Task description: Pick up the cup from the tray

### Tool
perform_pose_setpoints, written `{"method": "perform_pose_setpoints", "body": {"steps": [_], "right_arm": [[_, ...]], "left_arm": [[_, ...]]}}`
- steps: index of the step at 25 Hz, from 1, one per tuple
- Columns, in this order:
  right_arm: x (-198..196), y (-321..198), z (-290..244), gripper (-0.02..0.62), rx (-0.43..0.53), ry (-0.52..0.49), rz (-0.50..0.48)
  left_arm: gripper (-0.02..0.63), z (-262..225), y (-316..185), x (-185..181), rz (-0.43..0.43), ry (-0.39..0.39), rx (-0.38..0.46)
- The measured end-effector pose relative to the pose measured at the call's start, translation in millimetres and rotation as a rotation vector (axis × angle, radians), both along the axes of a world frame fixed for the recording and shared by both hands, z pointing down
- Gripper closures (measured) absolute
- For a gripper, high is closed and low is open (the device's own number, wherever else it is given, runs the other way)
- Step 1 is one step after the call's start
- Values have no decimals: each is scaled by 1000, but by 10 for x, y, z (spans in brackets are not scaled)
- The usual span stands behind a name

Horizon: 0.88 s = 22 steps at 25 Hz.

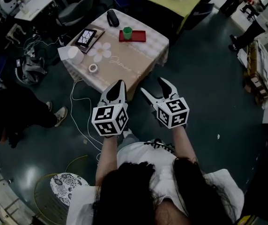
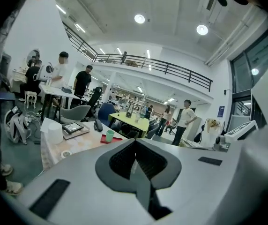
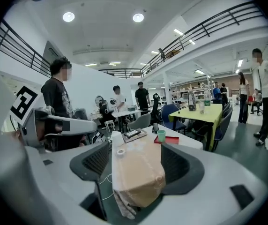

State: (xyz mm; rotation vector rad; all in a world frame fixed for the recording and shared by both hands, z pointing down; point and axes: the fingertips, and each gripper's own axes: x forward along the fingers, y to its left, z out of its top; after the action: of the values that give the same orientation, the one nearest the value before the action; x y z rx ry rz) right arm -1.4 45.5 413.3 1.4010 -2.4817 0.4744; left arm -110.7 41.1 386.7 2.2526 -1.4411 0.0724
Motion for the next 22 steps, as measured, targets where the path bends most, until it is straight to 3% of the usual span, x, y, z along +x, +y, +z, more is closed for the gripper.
{"method": "perform_pose_setpoints", "body": {"steps": [8,14,22], "right_arm": [[-82,-372,37,258,-7,-19,56],[-127,-720,85,258,-5,-39,45],[-150,-1456,164,258,2,11,13]], "left_arm": [[601,6,-346,-233,8,-19,1],[601,62,-606,-294,3,-40,0],[601,129,-1208,-372,-64,-55,3]]}}
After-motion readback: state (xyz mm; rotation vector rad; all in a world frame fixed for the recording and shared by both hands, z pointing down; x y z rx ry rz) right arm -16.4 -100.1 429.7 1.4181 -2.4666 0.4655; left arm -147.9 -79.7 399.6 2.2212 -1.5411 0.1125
